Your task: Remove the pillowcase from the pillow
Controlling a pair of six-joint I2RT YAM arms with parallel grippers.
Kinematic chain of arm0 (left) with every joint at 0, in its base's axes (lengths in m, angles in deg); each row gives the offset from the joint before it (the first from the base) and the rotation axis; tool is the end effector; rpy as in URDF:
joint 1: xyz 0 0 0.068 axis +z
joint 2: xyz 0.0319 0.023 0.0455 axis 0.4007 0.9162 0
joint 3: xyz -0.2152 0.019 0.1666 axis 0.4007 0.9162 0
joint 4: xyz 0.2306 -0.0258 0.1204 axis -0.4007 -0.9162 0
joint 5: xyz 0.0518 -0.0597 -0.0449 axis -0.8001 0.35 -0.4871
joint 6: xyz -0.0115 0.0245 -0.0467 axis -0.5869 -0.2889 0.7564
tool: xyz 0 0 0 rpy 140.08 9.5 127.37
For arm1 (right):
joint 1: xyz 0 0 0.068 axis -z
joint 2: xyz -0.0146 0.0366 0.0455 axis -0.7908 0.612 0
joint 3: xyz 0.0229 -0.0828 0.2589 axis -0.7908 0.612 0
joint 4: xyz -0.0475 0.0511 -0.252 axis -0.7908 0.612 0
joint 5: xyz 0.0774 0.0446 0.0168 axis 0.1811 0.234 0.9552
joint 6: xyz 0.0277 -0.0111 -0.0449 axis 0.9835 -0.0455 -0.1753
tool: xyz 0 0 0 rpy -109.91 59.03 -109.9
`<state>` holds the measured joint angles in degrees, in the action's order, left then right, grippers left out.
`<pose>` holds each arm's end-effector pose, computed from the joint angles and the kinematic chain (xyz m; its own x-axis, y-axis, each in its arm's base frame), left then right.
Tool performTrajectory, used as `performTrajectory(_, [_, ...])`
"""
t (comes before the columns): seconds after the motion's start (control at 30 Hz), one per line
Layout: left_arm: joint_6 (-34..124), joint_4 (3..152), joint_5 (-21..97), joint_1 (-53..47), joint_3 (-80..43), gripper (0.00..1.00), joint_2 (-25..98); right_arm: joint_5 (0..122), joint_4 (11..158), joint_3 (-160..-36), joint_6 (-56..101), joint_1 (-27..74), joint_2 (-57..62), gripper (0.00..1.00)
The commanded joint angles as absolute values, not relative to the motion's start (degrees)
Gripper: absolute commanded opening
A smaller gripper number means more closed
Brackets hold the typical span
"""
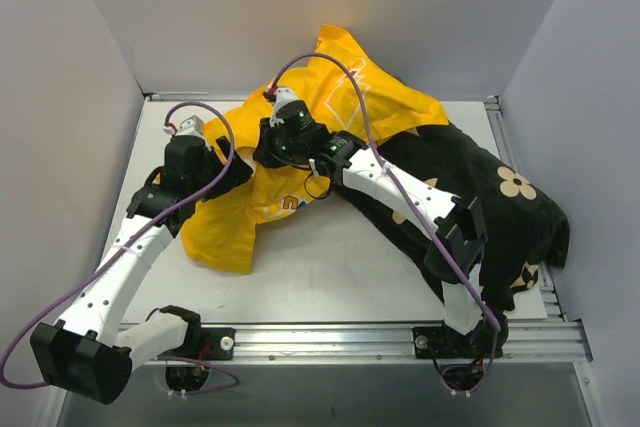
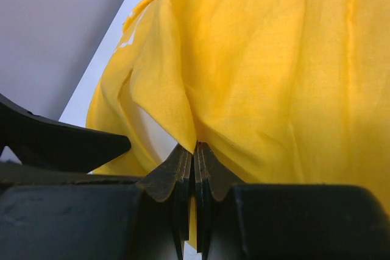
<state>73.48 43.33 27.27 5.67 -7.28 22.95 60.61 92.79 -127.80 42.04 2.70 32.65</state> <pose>0.2231 -0.0706 0.3428 -0.5726 -0.4888 -0.6581 -0.1274 0.8461 -0.5176 0.3028 0.3621 0.3652 -0.5210 0.0743 -0.8503 -0.6687 0.5835 0.4608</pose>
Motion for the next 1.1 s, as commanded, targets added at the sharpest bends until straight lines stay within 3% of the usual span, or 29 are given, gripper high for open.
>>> performTrajectory(0.0, [79.03, 48.70, 18.75, 5.43, -4.92, 0.83, 22.04, 58.33, 91.00, -126.92, 42.15, 2.78, 32.24, 0.00])
performTrajectory(0.2, [80.45, 49.41, 16.02, 5.43, -3.51, 0.77, 23.17, 55.08, 91.44, -123.33, 41.97, 3.05, 31.28, 0.00])
performTrajectory(0.23, [80.36, 49.32, 16.10, 5.43, -3.33, 0.67, 23.61, 54.56, 91.62, -123.14, 41.71, 3.05, 31.02, 0.00])
performTrajectory(0.3, [80.36, 49.32, 16.80, 5.43, -2.37, 0.54, 24.05, 53.85, 92.15, -122.35, 41.27, 2.96, 30.66, 0.00])
performTrajectory(0.33, [80.45, 49.41, 17.68, 5.43, -1.93, 0.31, 23.88, 52.28, 92.32, -122.18, 41.01, 2.87, 30.49, 0.00])
performTrajectory(0.37, [80.36, 49.23, 18.03, 5.43, -1.31, 0.22, 23.88, 51.66, 93.02, -122.09, 40.48, 2.87, 30.75, 0.00])
performTrajectory(0.5, [79.39, 46.69, 18.92, 5.43, 1.33, 0.00, 20.55, 48.76, 94.61, -121.91, 38.99, 3.22, 31.10, 0.00])
performTrajectory(0.87, [83.34, 30.70, 16.54, 7.71, 12.03, 0.00, 10.70, 37.69, 99.52, -120.60, 36.17, 6.30, 29.26, 0.00])
performTrajectory(1.07, [80.28, 32.43, 23.56, 22.70, 16.71, 0.00, 10.08, 33.90, 100.76, -114.71, 37.04, 9.46, 22.77, 0.00])
